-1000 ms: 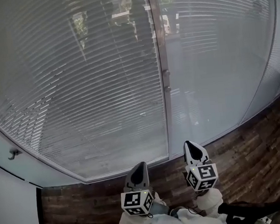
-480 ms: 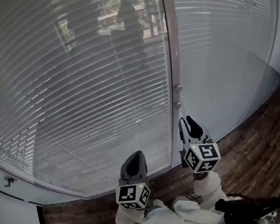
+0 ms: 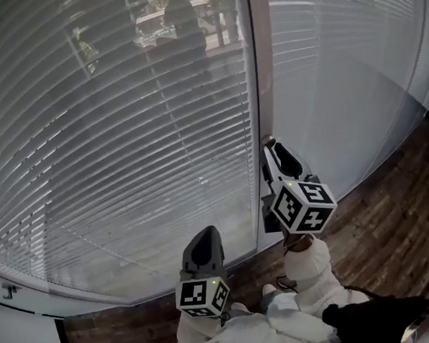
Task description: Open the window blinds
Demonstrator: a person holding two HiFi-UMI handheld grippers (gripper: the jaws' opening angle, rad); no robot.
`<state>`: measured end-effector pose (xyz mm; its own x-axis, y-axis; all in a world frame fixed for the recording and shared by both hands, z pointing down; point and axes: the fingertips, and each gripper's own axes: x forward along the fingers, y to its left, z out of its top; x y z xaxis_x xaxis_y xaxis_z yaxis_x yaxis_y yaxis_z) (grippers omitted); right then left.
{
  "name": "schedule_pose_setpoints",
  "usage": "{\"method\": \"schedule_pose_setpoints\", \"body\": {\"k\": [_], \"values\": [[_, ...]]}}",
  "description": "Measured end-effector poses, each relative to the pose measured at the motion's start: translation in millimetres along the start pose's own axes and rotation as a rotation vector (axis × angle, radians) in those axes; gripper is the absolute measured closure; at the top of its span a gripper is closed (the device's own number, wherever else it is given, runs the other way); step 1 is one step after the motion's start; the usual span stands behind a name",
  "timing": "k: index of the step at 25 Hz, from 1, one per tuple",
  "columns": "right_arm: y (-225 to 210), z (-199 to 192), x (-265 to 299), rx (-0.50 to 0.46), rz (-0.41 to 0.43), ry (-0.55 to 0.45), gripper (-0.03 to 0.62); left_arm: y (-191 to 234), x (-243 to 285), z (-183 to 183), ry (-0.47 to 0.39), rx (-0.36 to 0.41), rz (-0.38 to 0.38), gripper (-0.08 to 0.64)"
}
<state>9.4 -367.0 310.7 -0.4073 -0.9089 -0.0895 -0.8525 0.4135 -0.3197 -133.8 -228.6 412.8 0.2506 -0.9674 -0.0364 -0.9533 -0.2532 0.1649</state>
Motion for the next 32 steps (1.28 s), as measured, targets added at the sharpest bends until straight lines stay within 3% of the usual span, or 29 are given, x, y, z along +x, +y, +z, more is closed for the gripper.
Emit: {"method": "schedule_pose_setpoints", "body": {"k": [11,14,21,32], "values": [[-23.3,-3.3,14.4,0.083,0.0,0.035,0.474,-13.2,31.5,-7.7,0.0,0.008,-0.022,0.56],[-23.1,-0.7,15.0,0.048,0.006,0.041,0.471,-10.9,34.0,-8.9,0.004,-0.001,-0.023,0.56],[-17.6,-0.9,20.5,-0.419,0.014,0.12,0.469,-5.8,41.1,-8.9,0.009,-0.009,-0.026,0.56],[-7.0,-2.9,19.3,-1.269,-0.006,0.167,0.469,-1.5,48.0,-7.8,0.005,0.017,-0.021,0.56]]}}
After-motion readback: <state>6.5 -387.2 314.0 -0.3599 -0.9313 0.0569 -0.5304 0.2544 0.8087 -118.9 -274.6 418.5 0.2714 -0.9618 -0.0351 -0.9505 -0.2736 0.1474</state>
